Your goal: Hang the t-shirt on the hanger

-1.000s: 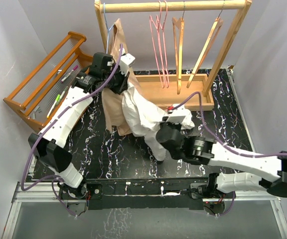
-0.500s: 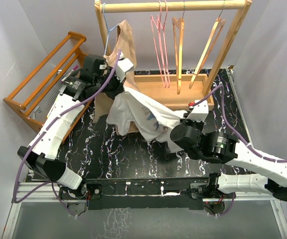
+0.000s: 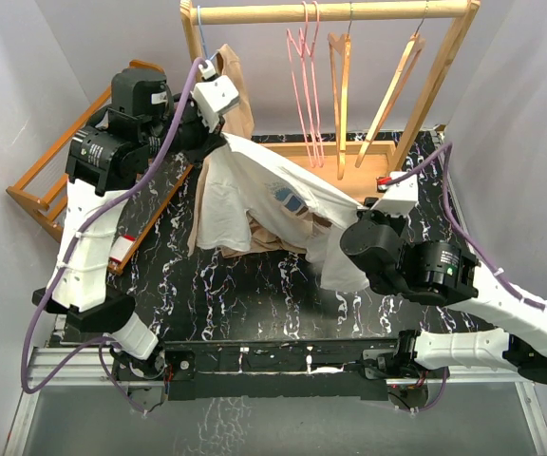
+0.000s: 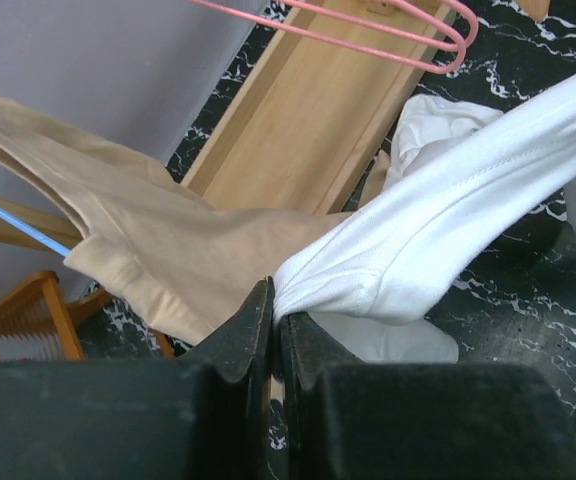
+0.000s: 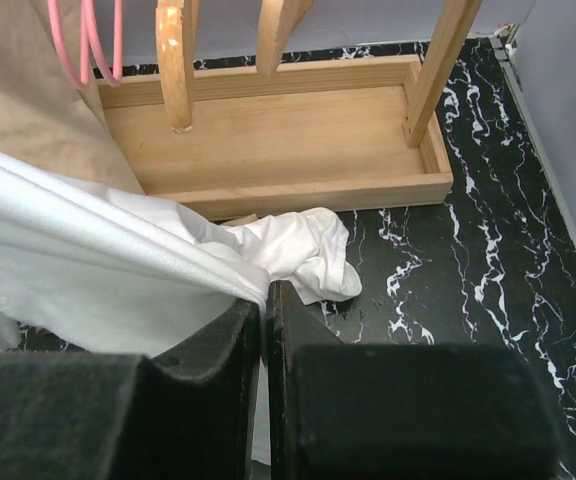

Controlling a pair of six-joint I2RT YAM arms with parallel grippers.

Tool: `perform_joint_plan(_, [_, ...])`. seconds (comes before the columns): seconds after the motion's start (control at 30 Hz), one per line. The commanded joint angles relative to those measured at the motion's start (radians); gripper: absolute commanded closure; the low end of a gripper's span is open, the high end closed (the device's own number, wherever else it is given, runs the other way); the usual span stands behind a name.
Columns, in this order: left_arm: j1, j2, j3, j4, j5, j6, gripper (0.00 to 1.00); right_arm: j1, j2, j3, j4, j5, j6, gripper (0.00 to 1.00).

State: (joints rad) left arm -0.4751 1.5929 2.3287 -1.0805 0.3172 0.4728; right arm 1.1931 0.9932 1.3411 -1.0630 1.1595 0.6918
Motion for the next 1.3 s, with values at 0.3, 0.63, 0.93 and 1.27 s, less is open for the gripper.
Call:
perform_joint_plan(0.3, [0.009, -0.051, 0.051, 0.189, 0.064, 0.050, 1.00, -0.011, -0.037, 0.173, 0.318, 0.179, -0.515, 0.92])
perform_joint_plan(0.63, [0.009, -0.080, -0.026, 0.403, 0.031, 0.050, 1.00, -0.011, -0.082, 0.110, 1.105, 0.228, -1.295, 0.92])
perform_joint_plan(0.93, [0.010, -0.062, 0.037, 0.548, 0.024, 0.015, 1.00, -0.011, -0.073, 0.165, 1.196, 0.228, -1.409, 0.92])
perform_joint_plan(1.27, [0.007, -0.218, -0.498, 0.446, 0.138, -0.033, 1.00, -0.008, -0.133, -0.094, 1.199, 0.351, -1.329, 0.92])
